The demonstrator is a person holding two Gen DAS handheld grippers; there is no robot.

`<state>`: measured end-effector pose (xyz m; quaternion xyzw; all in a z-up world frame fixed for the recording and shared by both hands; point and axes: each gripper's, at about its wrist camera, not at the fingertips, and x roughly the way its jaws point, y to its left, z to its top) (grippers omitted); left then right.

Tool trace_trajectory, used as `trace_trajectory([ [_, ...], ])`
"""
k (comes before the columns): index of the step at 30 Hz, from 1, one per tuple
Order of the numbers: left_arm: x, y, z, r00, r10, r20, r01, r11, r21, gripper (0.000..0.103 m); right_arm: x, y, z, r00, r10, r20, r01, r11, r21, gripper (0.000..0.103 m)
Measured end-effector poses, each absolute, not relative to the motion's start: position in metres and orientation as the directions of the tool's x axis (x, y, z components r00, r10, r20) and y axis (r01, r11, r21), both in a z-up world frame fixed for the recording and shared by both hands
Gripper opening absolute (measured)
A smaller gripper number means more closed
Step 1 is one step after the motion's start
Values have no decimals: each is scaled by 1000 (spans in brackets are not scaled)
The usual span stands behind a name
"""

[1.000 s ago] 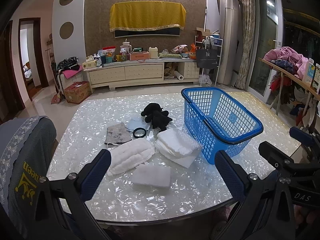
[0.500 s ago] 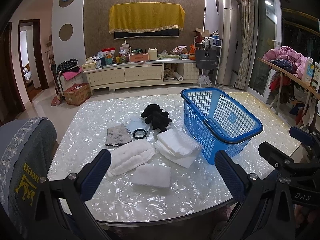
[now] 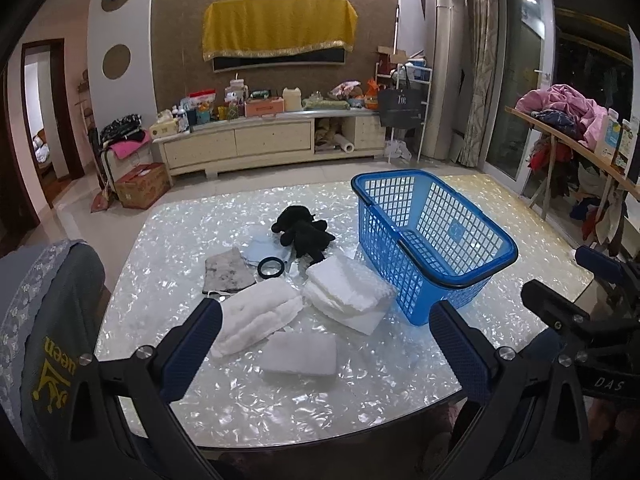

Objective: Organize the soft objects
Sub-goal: 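Reach the right gripper to the white wipe sheet and grasp it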

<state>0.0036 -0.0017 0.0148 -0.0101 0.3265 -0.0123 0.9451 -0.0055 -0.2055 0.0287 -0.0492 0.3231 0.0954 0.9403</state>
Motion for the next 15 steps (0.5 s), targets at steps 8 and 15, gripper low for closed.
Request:
trace_trajectory([
  [8, 16, 6, 30, 766, -63, -640, 85, 996, 4, 103, 8, -205, 36, 756, 177, -631, -271, 961, -55, 103],
  [15, 32, 16, 34, 740, -53, -670, 166, 981, 105, 103, 33, -176, 49, 704, 267, -658, -409, 910, -69, 103],
])
